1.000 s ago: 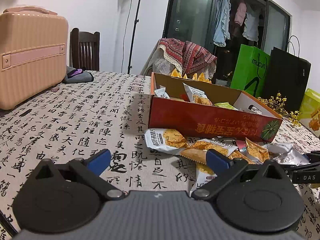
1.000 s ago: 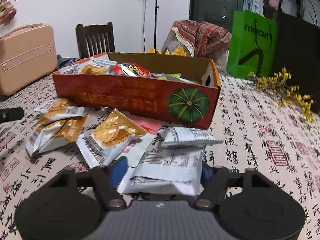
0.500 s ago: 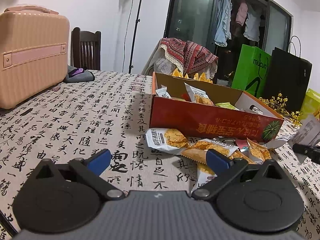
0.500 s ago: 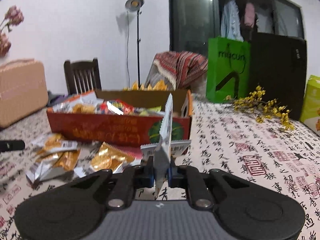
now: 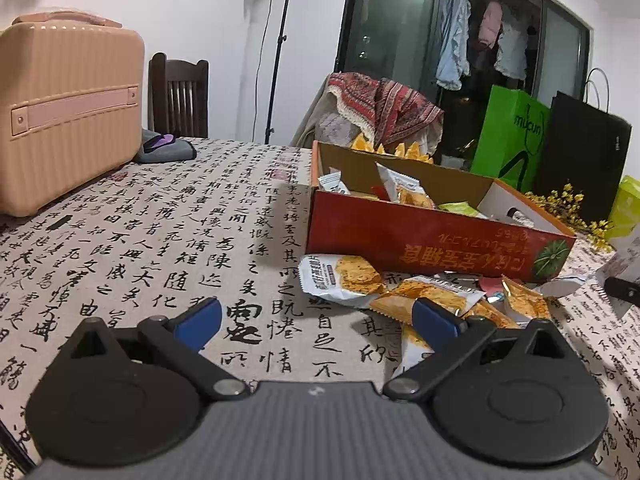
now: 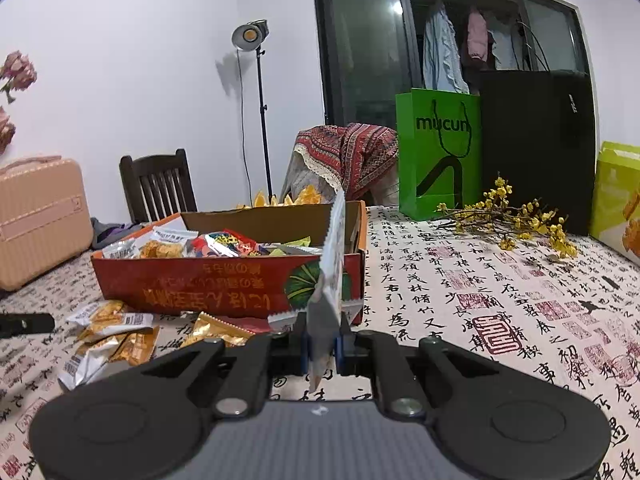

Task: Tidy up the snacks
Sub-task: 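Grasp a white packet edge-on with the right tool, then grasp a pumpkin-seed oat crisp packet with the left tool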

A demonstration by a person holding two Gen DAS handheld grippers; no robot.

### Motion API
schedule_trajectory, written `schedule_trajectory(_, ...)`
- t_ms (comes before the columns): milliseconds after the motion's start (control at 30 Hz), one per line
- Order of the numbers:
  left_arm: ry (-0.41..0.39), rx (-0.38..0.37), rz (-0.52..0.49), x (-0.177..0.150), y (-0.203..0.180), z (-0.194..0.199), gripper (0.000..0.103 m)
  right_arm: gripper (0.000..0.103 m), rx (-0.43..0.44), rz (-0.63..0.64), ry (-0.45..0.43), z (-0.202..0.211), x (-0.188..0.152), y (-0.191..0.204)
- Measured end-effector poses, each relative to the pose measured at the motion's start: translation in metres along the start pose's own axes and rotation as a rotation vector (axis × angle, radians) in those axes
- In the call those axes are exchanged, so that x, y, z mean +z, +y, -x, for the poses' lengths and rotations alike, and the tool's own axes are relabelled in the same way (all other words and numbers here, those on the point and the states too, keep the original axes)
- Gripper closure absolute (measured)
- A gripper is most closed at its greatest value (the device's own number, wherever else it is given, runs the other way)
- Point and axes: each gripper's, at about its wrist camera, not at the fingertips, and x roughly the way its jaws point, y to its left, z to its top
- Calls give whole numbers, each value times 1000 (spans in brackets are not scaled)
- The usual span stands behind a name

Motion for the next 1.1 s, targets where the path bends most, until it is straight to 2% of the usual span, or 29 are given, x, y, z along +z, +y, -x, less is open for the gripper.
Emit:
schedule_trajectory(267, -26, 29, -40, 19, -7, 9, 0, 91, 25, -86, -17, 2, -1, -14)
schedule_trajectory(367, -11, 35, -58, 28, -8, 4, 0, 91, 25, -105, -19, 2, -1, -17)
schedule_trajectory(667, 127, 15, -70, 52, -3, -35, 0, 91, 26, -119, -25, 4, -1, -19)
schedule_trajectory(1100, 288, -9, -29, 55, -18, -103, 0, 91, 16, -130, -14, 3, -1, -19)
